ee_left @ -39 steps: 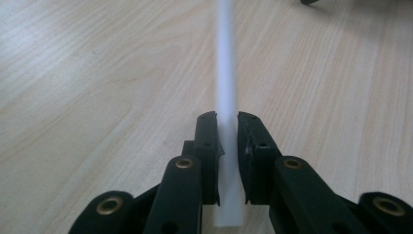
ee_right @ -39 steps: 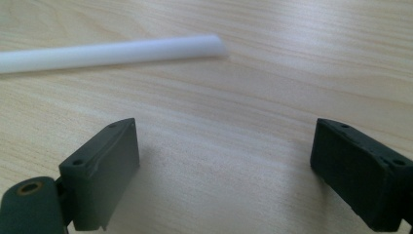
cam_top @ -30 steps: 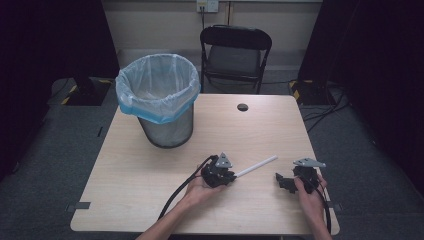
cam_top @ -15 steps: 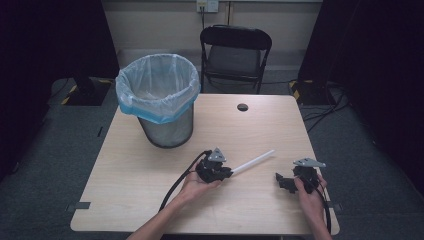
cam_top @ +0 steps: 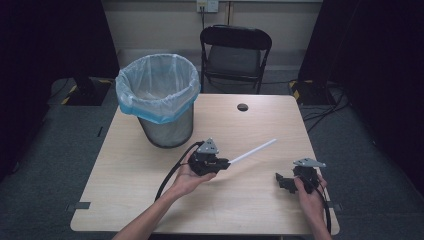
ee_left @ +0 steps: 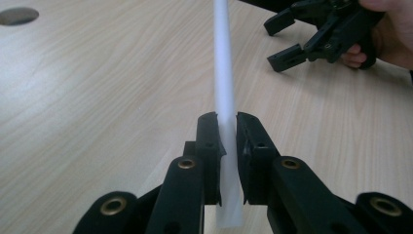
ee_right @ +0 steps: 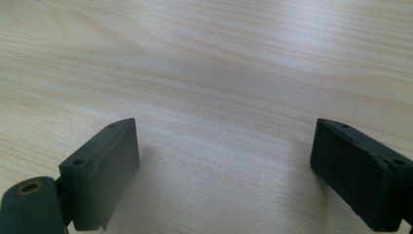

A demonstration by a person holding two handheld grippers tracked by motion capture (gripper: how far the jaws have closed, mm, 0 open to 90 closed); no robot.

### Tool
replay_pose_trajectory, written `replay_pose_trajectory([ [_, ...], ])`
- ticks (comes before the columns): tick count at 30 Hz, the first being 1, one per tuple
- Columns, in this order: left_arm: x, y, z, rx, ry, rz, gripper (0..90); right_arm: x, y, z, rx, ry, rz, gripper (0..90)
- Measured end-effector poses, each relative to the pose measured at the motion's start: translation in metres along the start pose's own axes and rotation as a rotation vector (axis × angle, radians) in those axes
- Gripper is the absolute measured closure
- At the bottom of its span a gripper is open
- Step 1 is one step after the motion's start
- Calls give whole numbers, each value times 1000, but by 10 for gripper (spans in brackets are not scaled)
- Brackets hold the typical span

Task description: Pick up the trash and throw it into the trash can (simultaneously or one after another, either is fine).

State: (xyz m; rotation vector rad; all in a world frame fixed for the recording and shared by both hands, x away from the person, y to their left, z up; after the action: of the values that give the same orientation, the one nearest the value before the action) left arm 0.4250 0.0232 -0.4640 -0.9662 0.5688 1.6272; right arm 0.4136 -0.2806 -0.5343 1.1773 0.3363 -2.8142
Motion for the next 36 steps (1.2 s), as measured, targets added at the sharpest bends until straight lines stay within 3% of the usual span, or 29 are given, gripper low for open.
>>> replay_pose_trajectory([
  [4,-4,3,8,3,21,-15,808,0,0,0,0,0,0,96],
  [6,-10,6,18,4,57,-28,807,0,0,0,0,0,0,96],
  [8,-11,6,20,3,54,-38,807,0,0,0,0,0,-1,96],
  [16,-10,-8,41,-16,99,-5,807,0,0,0,0,0,-1,96],
  [24,-25,-16,72,-50,188,0,807,0,0,0,0,0,0,96],
  [36,-37,-21,102,-81,250,-2,807,0,0,0,0,0,0,96],
])
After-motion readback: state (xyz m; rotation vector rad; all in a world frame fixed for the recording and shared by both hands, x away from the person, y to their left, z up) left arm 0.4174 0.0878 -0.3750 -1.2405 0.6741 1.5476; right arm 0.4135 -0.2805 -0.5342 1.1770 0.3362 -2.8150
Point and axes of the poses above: each handheld gripper's, and its own axes: z roughly backward along the jaws, x roughly out of its underside, y roughly to its right, the point moved 5 cm from there along -z, roughly forward along the jaws, and after that the axes turned 15 degrees about -z, right-handed, at the moved point
